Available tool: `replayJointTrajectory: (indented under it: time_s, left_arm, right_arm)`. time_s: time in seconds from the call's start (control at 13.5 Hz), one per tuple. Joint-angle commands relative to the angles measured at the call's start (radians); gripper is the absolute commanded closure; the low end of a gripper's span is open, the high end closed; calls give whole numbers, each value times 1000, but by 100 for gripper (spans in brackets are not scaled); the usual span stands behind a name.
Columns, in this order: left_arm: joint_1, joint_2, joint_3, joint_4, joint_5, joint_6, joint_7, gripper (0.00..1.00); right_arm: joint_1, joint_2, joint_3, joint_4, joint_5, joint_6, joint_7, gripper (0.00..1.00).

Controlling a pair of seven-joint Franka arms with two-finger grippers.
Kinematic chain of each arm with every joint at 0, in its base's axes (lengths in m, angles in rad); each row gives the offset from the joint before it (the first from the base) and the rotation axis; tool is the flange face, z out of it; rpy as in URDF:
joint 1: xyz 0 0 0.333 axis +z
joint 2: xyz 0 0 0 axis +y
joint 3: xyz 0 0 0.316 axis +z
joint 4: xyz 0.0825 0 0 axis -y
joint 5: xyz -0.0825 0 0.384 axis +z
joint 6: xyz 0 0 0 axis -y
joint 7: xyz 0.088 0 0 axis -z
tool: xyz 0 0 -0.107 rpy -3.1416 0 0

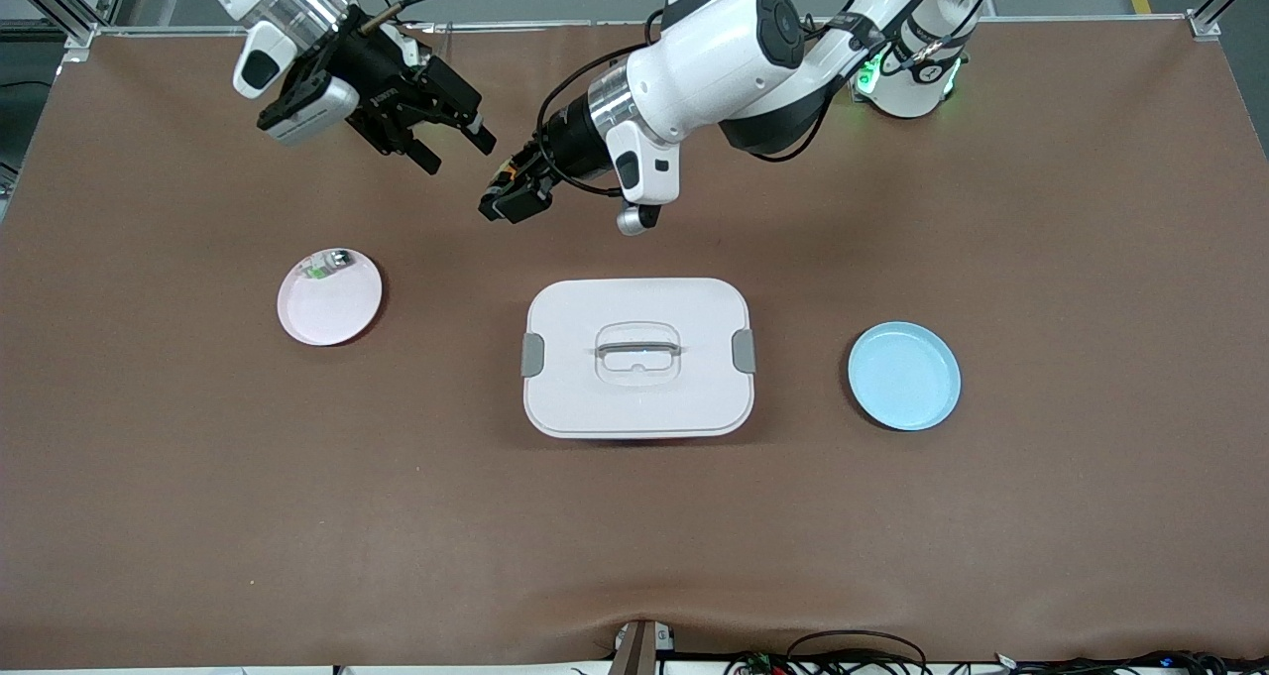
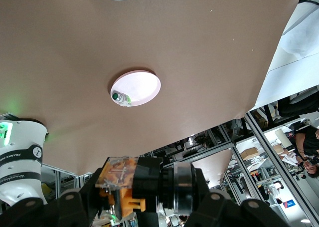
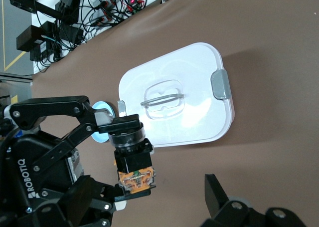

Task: Transfer orange switch to right arm and place
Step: 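Close the right gripper on the switch held by the left gripper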

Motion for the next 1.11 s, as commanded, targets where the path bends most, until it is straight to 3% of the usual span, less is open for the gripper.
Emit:
replayJointTrajectory:
  time_s: [0.0,0.59,0.96,1.04]
  left_arm:
    - [-11,2,7,21,18,9,-14,83]
    - [-11,-13,7,21,16,9,-14,83]
    - [-11,-17,7,21,16,9,-14,83]
    - [-10,-17,7,21,16,9,-14,83]
  right_arm:
    - [10,2,0,-16,18,47,11,0]
    - [79,78,2,-51,28,240,14,0]
    - [96,92,2,-51,37,262,36,0]
    - [96,92,2,-51,37,262,37,6]
